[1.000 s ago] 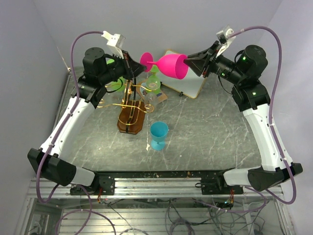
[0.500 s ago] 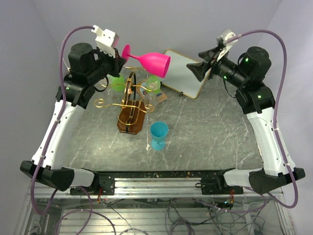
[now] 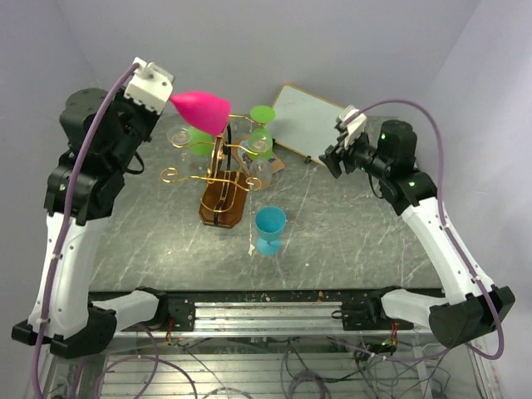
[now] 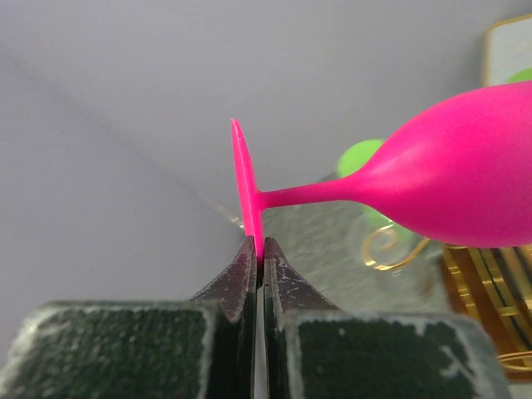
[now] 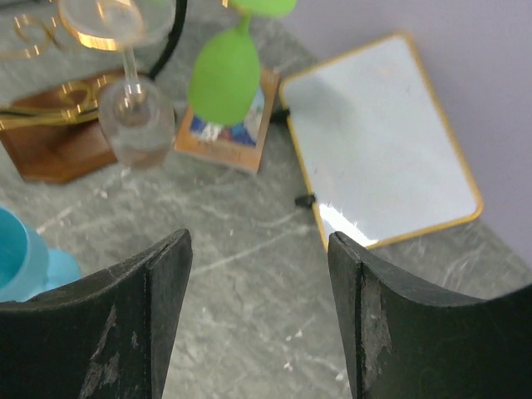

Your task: Place the wine glass upside down on the wine glass rack

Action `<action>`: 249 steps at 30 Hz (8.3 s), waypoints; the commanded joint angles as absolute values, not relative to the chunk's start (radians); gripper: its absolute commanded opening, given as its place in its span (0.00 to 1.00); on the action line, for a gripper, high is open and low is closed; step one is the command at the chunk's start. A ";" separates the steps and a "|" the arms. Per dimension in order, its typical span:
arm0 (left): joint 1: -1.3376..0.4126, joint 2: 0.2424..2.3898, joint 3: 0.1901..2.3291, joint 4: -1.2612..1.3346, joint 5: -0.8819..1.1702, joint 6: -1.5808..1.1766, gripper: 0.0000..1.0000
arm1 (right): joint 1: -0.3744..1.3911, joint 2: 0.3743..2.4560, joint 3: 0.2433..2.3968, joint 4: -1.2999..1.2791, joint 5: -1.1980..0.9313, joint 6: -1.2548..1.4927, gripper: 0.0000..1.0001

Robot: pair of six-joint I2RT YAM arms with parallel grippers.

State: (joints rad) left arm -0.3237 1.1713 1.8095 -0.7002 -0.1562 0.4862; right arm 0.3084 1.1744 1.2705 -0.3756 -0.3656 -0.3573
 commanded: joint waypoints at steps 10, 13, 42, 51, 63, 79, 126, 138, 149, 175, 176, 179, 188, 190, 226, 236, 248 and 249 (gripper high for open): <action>-0.203 1.056 1.627 -0.678 -0.721 0.927 0.07 | 0.254 1.094 1.058 -0.224 -0.380 -0.397 0.67; -0.202 1.054 1.524 -0.636 -0.796 1.036 0.07 | 0.237 1.098 1.051 -0.221 -0.390 -0.393 0.67; -0.332 1.082 1.359 -0.844 -0.292 1.184 0.07 | 0.191 1.060 0.979 -0.187 -0.426 -0.392 0.68; -0.390 1.113 1.365 -0.843 -0.225 1.208 0.07 | 0.183 1.066 0.975 -0.182 -0.431 -0.390 0.68; -0.414 1.117 1.400 -0.901 -0.161 1.212 0.07 | 0.182 1.078 0.970 -0.179 -0.430 -0.396 0.68; -0.420 1.113 1.478 -1.035 -0.078 1.210 0.07 | 0.182 1.079 0.967 -0.179 -0.426 -0.405 0.68; -0.420 1.044 1.368 -0.973 -0.263 1.155 0.07 | 0.180 1.084 0.964 -0.179 -0.431 -0.409 0.69; -0.430 1.050 1.362 -0.954 -0.275 1.162 0.07 | 0.178 1.085 0.962 -0.178 -0.431 -0.409 0.69; -0.430 1.051 1.413 -1.003 -0.340 1.182 0.07 | 0.177 1.087 0.960 -0.176 -0.433 -0.412 0.70; -0.459 1.064 1.363 -0.969 -0.218 1.167 0.08 | 0.174 1.090 0.956 -0.174 -0.435 -0.416 0.70; -0.459 1.064 1.364 -0.975 -0.215 1.167 0.08 | 0.175 1.090 0.956 -0.174 -0.436 -0.413 0.71; -0.458 1.058 1.365 -0.992 -0.214 1.164 0.09 | 0.173 1.088 0.956 -0.175 -0.437 -0.414 0.71; -0.458 1.046 1.365 -1.025 -0.198 1.160 0.19 | 0.173 1.087 0.954 -0.173 -0.437 -0.416 0.71; -0.459 1.046 1.368 -1.027 -0.201 1.157 0.21 | 0.173 1.087 0.954 -0.173 -0.436 -0.414 0.71; -0.443 0.938 1.479 -1.118 0.101 1.018 0.73 | 0.155 1.081 0.987 -0.244 -0.657 -0.418 0.72; -0.383 0.966 1.483 -0.882 0.101 0.696 0.98 | 0.267 1.137 0.994 -0.286 -0.759 -0.392 0.71; -0.270 1.001 1.519 -0.686 -0.138 0.470 1.00 | 0.625 1.323 1.142 -0.442 -0.415 -0.375 0.63; -0.263 1.000 1.520 -0.686 -0.129 0.469 1.00 | 0.639 1.330 1.138 -0.443 -0.398 -0.376 0.62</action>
